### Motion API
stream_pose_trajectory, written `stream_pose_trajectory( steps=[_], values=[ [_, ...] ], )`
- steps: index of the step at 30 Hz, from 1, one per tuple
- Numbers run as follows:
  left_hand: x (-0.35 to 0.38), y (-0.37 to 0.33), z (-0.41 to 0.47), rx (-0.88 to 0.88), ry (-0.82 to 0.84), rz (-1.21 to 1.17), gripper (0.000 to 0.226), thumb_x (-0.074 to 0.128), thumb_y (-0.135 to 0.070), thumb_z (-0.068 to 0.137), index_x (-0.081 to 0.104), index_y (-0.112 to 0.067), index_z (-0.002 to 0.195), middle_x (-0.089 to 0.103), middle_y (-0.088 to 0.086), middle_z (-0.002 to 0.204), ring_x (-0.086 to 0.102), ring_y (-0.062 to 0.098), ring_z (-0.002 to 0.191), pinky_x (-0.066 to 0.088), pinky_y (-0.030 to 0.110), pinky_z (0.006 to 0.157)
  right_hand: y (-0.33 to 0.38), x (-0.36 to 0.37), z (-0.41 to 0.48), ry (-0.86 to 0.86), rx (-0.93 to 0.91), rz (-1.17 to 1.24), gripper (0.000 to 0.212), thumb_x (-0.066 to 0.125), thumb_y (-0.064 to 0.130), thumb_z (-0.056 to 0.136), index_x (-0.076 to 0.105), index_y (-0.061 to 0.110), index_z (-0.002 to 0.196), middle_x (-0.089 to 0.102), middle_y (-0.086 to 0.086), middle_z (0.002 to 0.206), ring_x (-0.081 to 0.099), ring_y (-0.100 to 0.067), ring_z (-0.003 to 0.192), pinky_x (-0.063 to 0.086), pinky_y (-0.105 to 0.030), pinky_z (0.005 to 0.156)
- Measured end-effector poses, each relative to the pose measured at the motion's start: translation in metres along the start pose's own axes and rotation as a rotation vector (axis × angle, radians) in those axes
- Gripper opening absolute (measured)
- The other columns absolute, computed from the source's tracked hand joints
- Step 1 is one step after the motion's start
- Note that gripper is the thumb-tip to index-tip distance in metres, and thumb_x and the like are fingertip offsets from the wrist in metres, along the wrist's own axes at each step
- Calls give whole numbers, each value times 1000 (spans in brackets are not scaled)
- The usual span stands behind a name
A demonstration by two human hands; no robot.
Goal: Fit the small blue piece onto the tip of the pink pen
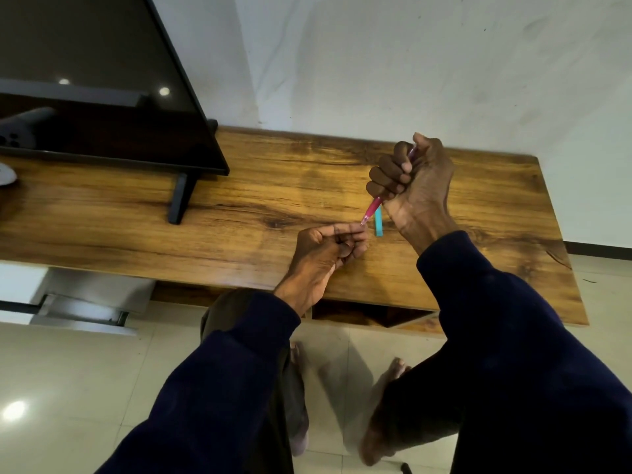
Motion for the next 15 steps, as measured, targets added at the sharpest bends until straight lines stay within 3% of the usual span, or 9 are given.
stream_pose_trajectory(
  steps=[15],
  values=[
    [-1, -2, 1, 1, 8, -32, 35, 55, 16, 95, 80, -8, 100, 81, 12, 102, 78, 17, 91, 62, 23, 78, -2, -10, 2, -58, 9, 38, 45, 34, 29, 101, 34, 17, 58, 25, 6, 45, 11, -12, 49, 12, -25, 48]
  ],
)
Point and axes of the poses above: each hand's wrist, its own z-axis towards the middle knuckle, its own x-axis out of the palm, y = z × x, the point moved 10 cm from there along z, towards the middle knuckle
